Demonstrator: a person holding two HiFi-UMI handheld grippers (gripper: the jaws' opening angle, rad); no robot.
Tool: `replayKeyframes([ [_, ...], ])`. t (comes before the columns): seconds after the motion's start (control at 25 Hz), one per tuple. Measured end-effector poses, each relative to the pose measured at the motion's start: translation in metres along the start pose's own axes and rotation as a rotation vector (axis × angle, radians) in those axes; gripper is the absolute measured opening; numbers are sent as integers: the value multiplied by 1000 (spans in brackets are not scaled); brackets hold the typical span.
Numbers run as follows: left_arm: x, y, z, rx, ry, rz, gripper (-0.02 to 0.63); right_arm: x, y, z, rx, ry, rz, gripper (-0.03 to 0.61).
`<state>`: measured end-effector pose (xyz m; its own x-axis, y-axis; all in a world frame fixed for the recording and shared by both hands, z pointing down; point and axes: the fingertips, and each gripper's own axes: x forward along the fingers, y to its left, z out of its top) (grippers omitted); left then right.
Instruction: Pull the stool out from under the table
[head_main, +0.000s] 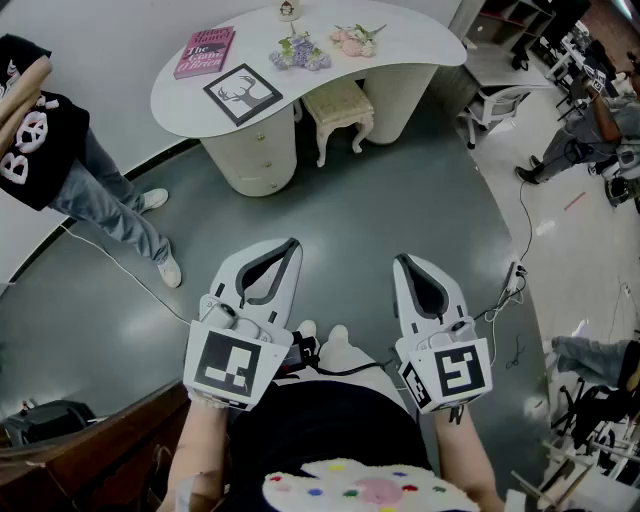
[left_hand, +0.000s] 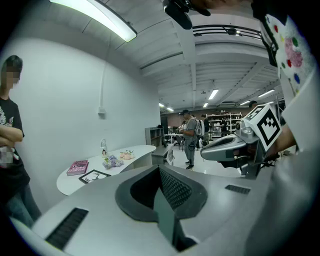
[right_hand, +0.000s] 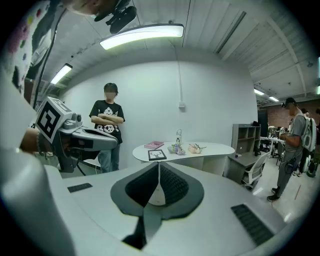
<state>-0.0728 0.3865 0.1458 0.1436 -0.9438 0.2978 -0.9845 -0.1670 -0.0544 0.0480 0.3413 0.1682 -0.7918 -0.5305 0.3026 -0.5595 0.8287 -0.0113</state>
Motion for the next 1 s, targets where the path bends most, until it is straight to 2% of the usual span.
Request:
replayKeyframes([
  [0.52, 9, -2, 3, 9, 2, 1, 15, 2, -7, 3, -3, -2, 2, 39],
  [0.76, 13, -4, 2, 10, 7, -2, 15, 1, -13, 2, 71, -25, 11, 40],
  [1.0, 16, -7, 2, 12, 7, -1, 15, 1, -16, 1, 63, -16, 9, 40],
])
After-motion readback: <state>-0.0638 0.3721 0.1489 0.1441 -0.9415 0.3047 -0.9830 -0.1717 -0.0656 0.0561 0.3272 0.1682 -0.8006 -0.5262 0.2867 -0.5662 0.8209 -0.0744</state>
